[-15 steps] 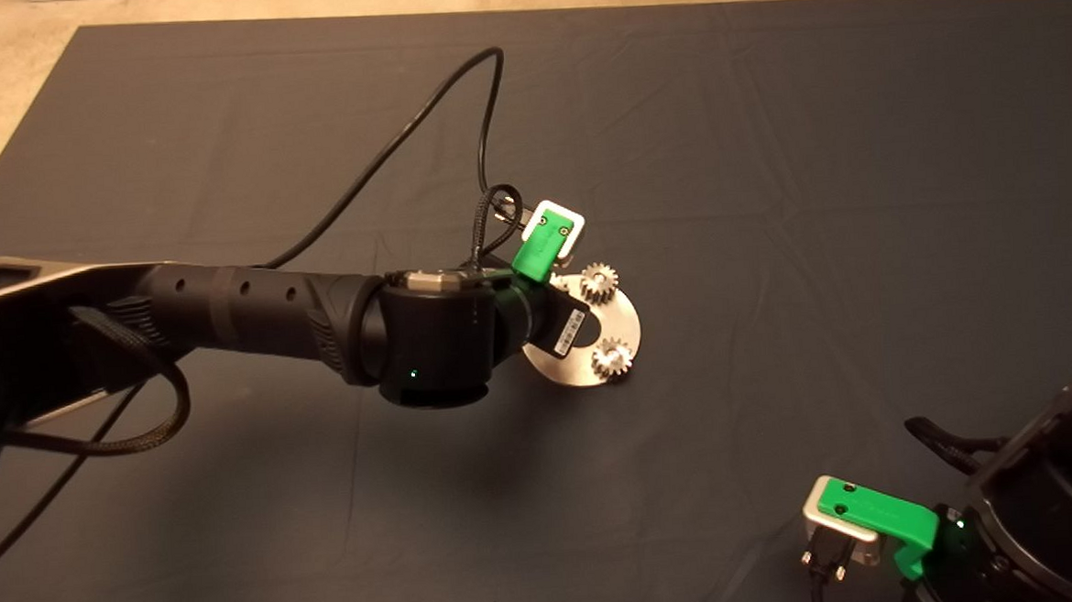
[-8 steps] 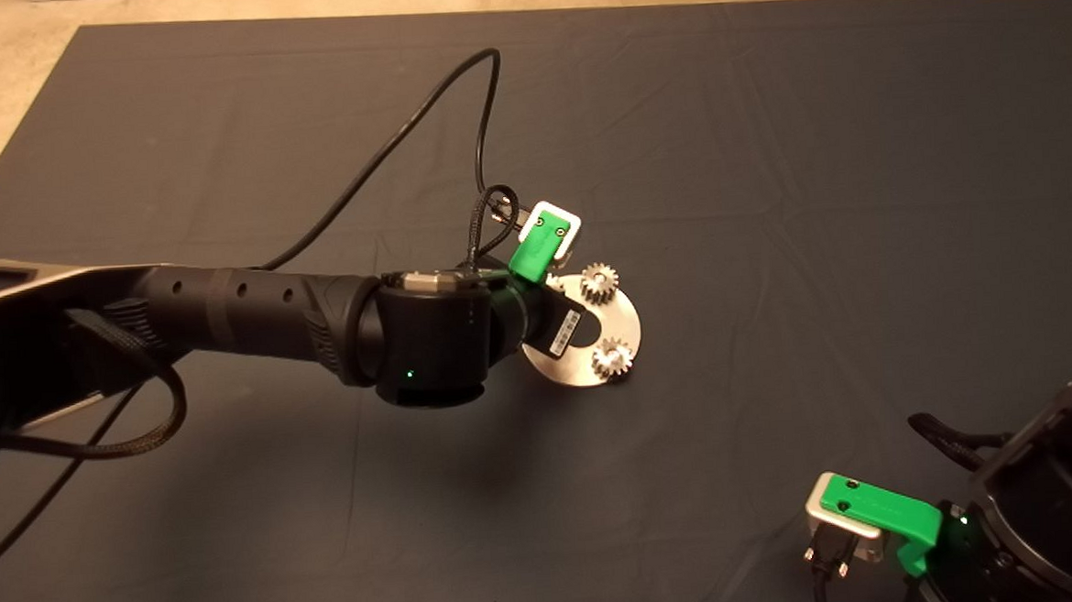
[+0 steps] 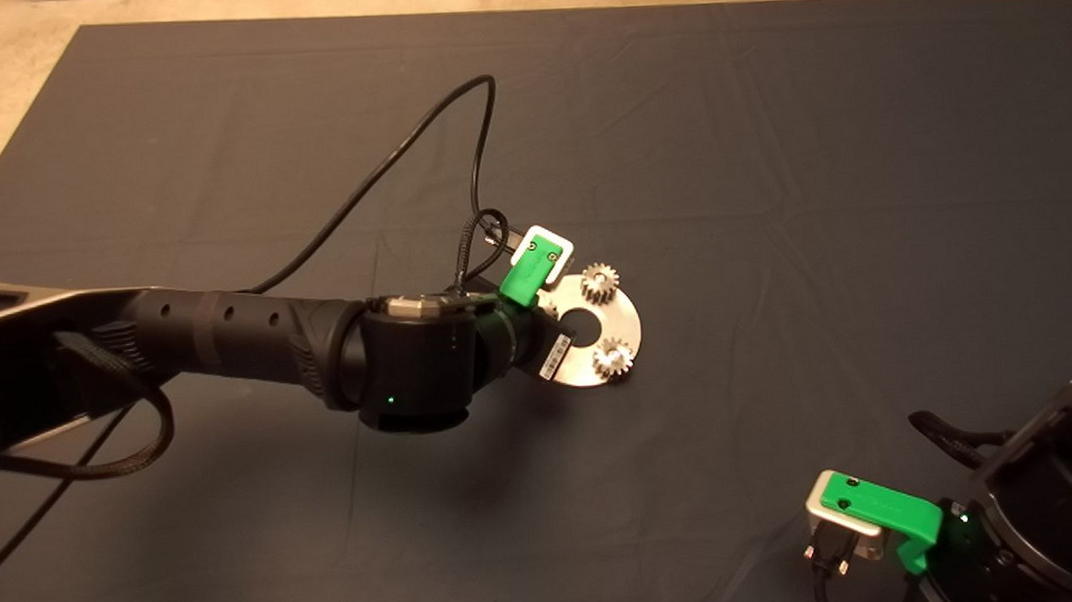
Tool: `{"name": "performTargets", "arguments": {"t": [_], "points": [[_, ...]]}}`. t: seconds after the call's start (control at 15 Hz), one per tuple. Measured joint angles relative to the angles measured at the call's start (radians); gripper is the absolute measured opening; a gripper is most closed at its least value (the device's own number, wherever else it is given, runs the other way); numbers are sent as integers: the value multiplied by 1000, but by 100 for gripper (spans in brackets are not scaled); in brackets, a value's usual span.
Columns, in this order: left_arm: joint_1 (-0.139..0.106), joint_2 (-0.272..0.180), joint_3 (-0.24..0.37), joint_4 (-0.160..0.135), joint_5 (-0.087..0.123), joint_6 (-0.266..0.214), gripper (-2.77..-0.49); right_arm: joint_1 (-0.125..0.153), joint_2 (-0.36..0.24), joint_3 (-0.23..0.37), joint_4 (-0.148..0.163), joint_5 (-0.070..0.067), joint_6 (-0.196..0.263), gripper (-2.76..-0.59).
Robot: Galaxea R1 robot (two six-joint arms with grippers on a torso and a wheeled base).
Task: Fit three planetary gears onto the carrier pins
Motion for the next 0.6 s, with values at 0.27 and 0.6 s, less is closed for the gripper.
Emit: {"name": "performTargets", "arguments": {"t": [0.27,0.6], "points": [[34,2,22,2,-1,7,-266,14,-8,0,4,-1,0,-63],[37,8,21,5,0,9,-266,14,-8,0,7,0,0,-63]]}}
